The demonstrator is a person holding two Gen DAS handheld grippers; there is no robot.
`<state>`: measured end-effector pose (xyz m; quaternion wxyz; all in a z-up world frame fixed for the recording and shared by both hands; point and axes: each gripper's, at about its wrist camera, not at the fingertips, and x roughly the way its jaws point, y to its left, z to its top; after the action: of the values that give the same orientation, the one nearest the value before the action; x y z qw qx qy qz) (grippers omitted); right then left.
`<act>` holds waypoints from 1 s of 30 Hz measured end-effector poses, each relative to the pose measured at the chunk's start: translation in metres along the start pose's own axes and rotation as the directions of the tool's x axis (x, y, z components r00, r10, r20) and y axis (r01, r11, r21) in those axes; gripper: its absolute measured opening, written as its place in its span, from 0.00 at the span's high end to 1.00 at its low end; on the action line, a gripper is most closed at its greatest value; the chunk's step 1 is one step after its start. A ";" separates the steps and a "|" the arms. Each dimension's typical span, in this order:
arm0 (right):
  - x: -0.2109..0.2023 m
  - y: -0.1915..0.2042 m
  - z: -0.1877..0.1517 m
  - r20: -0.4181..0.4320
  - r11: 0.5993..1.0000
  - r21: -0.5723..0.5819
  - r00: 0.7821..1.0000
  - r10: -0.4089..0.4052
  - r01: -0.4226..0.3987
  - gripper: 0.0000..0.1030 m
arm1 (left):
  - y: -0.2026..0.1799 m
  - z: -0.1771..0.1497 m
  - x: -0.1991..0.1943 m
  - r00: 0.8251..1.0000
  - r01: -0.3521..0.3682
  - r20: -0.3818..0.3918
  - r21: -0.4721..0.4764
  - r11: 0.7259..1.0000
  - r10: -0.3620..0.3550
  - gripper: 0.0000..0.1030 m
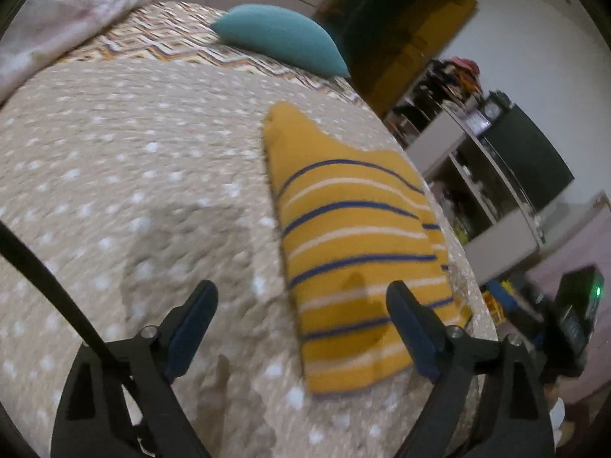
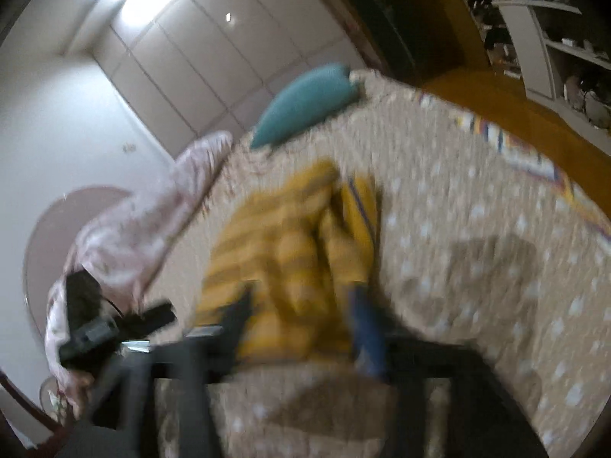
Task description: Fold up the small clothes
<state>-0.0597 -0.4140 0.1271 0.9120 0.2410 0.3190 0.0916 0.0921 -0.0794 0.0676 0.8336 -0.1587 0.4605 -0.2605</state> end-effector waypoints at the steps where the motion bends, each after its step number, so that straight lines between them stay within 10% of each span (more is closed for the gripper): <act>1: 0.009 -0.005 0.013 0.001 1.000 0.004 1.000 0.006 -0.006 0.17 | 0.001 0.004 0.009 1.000 0.016 -0.019 -0.007 1.000 -0.016 0.11; 7: 0.117 -0.034 0.049 -0.185 0.998 0.041 0.982 -0.035 0.043 0.17 | -0.001 0.014 0.070 0.984 0.113 -0.124 -0.110 0.988 -0.126 0.09; 10: 0.150 -0.031 0.045 -0.254 0.997 0.081 0.967 0.031 -0.011 0.56 | -0.013 0.012 0.068 0.986 0.092 -0.133 -0.062 0.994 -0.100 0.35; 13: 0.154 -0.013 0.053 -0.244 0.997 0.081 0.969 0.033 -0.013 0.66 | -0.010 0.019 0.047 0.986 0.104 -0.122 -0.066 0.992 -0.111 0.56; 20: 0.122 0.043 0.083 -0.134 0.978 0.020 0.969 0.208 -0.207 0.98 | -0.011 0.053 -0.029 1.000 0.022 -0.007 -0.010 1.000 -0.022 0.56; 26: 0.148 0.048 0.075 -0.135 1.000 -0.021 0.991 0.010 -0.013 0.96 | -0.003 0.024 -0.013 0.992 -0.116 -0.050 0.042 0.992 0.118 0.51; 30: 0.138 0.019 0.065 -0.141 0.999 0.018 0.989 -0.042 0.045 0.81 | 0.023 0.010 -0.020 0.998 -0.057 -0.039 -0.052 0.997 0.055 0.46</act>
<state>0.0882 -0.3776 0.1067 0.8865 0.2366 0.3885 0.0852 0.0983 -0.0489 0.0742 0.8272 -0.1628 0.4871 -0.2279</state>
